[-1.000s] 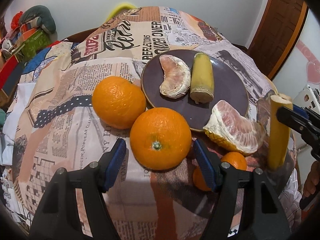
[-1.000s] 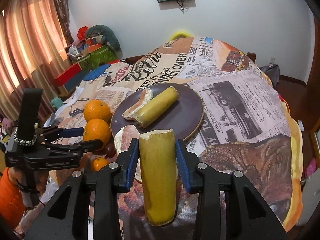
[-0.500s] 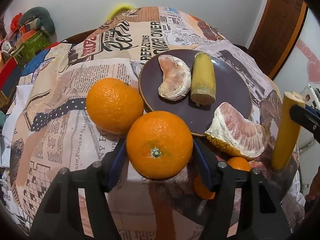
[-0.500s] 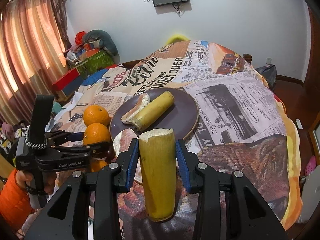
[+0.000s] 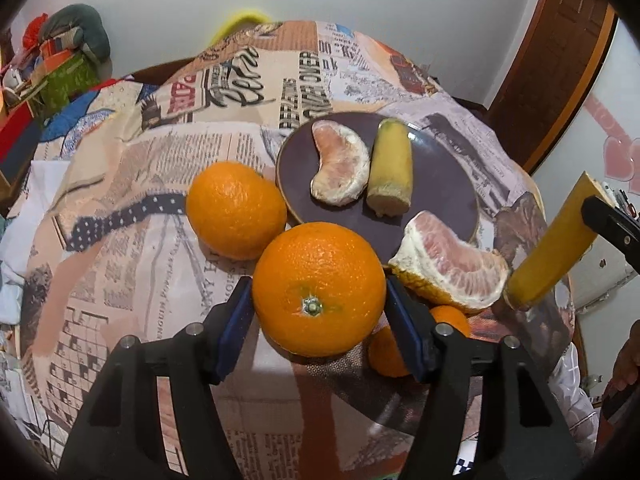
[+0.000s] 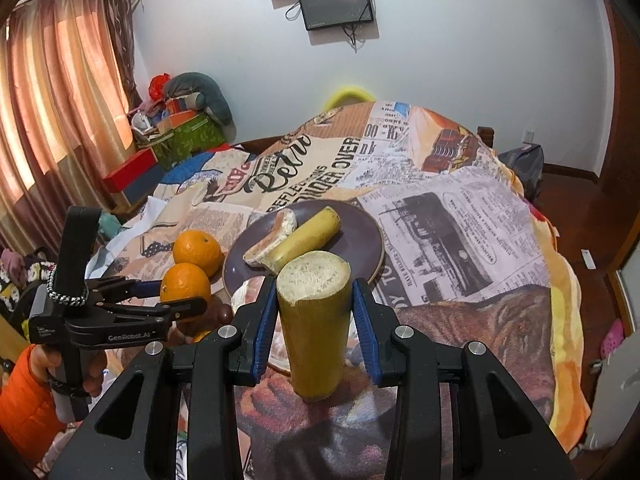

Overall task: Organize fruits
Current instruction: 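Grasp the large orange with the left gripper while the right carries sugarcane over the plate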

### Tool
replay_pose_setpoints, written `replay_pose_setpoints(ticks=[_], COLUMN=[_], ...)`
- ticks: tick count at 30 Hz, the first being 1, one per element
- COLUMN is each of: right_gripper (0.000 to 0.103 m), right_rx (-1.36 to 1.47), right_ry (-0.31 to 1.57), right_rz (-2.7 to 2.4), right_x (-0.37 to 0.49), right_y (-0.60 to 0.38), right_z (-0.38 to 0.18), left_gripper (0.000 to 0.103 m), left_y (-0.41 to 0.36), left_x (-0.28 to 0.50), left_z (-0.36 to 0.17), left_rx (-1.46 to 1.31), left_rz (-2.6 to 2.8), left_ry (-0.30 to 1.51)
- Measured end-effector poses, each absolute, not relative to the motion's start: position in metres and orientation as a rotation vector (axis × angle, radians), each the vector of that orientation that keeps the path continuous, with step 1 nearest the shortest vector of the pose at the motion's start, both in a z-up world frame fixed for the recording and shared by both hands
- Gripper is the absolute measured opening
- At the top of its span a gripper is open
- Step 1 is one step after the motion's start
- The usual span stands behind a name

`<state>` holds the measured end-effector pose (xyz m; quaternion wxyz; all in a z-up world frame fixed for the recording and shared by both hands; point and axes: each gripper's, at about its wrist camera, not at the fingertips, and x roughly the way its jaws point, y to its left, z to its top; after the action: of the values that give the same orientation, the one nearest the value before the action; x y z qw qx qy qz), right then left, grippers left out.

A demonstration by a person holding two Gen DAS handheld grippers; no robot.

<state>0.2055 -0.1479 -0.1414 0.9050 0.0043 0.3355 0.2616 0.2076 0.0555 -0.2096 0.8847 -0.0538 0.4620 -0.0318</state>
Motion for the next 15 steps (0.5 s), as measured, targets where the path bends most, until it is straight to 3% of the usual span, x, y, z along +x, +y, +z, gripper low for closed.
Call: replay_pose_setpoints(ticks=[15], right_gripper=[0.034], right_rx=[0.028], right_ry=[0.636], right_rz=[0.532], right_x=[0.226], right_y=[-0.144], right_z=[-0.125], left_gripper=[0.064], left_y=[0.05], left_x=[0.223], left_z=[-0.17], left_rx=[-0.095], left_rz=[-0.08], left_ry=[0.85])
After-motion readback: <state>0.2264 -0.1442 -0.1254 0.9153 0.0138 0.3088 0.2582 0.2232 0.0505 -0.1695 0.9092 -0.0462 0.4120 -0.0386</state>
